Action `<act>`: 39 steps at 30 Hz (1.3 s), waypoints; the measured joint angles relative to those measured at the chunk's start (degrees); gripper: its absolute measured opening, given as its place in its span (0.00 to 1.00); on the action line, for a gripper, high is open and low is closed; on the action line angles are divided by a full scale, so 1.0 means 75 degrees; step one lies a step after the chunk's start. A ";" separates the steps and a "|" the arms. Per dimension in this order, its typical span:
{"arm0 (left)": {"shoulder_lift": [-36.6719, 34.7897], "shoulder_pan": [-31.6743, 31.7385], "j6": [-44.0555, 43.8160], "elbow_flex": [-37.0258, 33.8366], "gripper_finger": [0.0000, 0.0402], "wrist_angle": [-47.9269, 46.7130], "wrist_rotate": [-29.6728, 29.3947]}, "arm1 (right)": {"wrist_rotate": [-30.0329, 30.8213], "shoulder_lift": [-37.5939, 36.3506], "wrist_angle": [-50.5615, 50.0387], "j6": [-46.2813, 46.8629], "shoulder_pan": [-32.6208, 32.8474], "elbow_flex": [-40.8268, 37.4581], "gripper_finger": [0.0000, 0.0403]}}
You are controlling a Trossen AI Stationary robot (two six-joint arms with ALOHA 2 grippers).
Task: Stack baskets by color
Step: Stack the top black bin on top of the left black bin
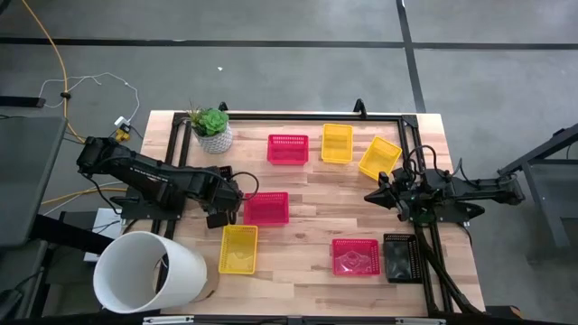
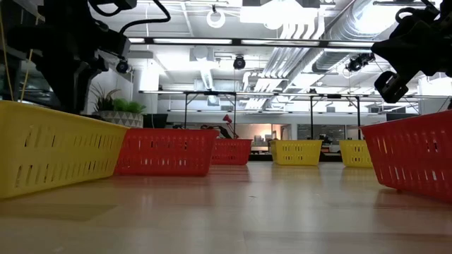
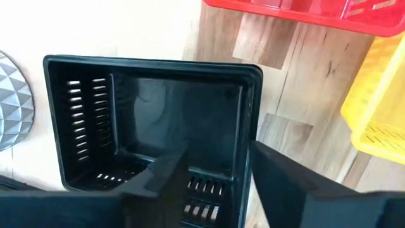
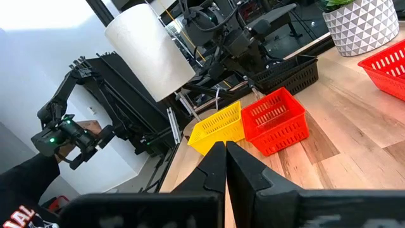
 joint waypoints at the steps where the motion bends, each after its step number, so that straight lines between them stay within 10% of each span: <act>1: -0.0038 0.0022 0.0006 0.0042 0.43 -0.0031 0.0004 | 0.0000 0.0000 -0.0001 -0.0002 0.0002 0.0001 0.00; 14: -0.1190 -0.0093 -0.0351 -0.0696 0.47 0.2164 -0.0796 | -0.0003 0.0015 0.0001 0.0000 0.0001 -0.0001 0.00; 26: -0.2213 -0.1701 -0.3066 -0.2205 0.03 0.3418 -0.3651 | -0.0003 0.0044 0.0002 0.0000 0.0001 0.0001 0.00; 39: -0.2209 -0.3569 -0.5945 -0.3056 0.00 0.3795 -0.5632 | -0.0002 0.0041 0.0001 0.0000 0.0000 0.0001 0.00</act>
